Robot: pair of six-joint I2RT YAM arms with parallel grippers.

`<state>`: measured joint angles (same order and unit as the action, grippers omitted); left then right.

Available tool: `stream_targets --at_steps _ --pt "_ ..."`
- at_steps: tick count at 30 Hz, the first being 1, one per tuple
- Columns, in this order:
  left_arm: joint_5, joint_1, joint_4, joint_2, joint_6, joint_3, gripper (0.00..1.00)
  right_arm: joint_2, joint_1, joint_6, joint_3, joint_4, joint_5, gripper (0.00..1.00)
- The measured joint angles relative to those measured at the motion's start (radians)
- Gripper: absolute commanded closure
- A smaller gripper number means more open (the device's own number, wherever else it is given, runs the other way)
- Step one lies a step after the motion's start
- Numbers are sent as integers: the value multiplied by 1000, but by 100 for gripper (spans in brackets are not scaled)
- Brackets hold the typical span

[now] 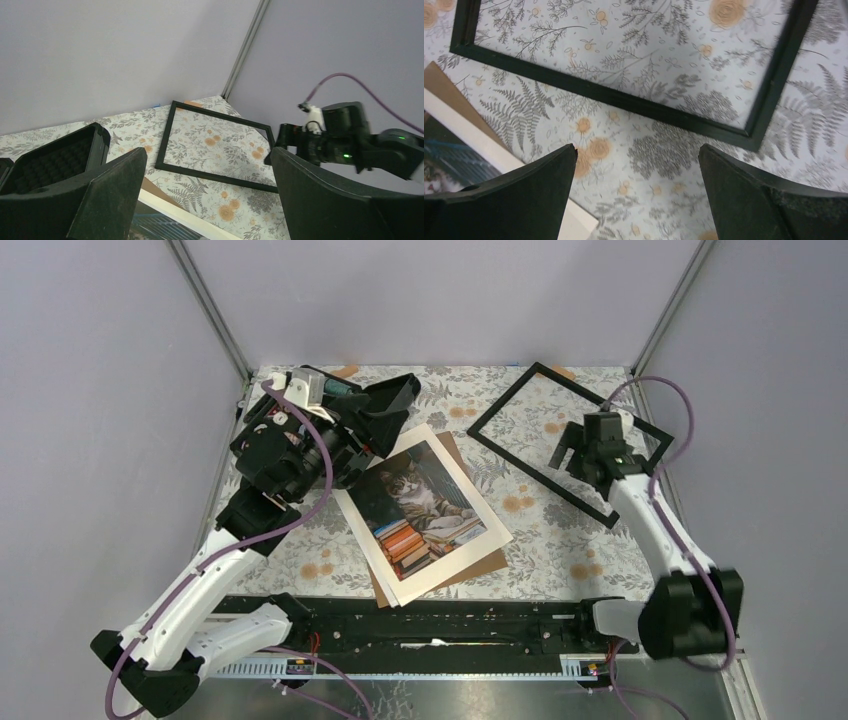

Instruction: Put the photo into the frame

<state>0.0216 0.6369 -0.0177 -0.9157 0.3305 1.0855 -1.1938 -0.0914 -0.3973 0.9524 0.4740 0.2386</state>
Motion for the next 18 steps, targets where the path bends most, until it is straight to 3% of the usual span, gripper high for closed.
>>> stream_targets --at_steps 9,18 --pt "-4 10 0 4 7 0 1 -467 30 -14 127 -160 -87 0" --pt "-4 13 1 4 13 0 1 -547 91 -54 91 -251 -217 0"
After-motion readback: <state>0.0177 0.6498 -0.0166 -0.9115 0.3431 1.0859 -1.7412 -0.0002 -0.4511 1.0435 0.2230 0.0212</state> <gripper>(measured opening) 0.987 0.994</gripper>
